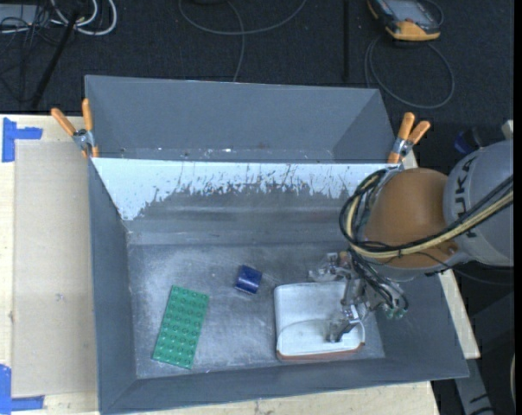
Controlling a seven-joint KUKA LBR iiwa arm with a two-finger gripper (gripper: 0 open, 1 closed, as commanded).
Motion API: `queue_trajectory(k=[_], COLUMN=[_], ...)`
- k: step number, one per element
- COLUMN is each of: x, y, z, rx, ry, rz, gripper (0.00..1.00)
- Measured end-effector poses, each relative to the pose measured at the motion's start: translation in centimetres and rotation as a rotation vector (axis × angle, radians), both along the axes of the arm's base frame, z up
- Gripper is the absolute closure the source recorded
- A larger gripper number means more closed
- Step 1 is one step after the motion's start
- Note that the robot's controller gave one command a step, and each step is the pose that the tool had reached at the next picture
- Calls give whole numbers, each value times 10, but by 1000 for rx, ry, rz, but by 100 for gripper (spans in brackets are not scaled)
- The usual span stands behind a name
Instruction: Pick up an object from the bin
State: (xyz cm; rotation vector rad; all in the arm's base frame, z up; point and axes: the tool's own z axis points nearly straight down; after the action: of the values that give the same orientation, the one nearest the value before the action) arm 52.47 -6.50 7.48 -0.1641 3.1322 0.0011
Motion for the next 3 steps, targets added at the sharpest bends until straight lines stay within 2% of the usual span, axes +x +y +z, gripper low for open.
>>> queue_trajectory(k=[1,2,3], x=[1,2,3], y=[0,0,0], z=[3,3,94], rx=[0,0,-2], ry=[5,4,-1], rz=[0,-1,-2], gripper=[0,100,100])
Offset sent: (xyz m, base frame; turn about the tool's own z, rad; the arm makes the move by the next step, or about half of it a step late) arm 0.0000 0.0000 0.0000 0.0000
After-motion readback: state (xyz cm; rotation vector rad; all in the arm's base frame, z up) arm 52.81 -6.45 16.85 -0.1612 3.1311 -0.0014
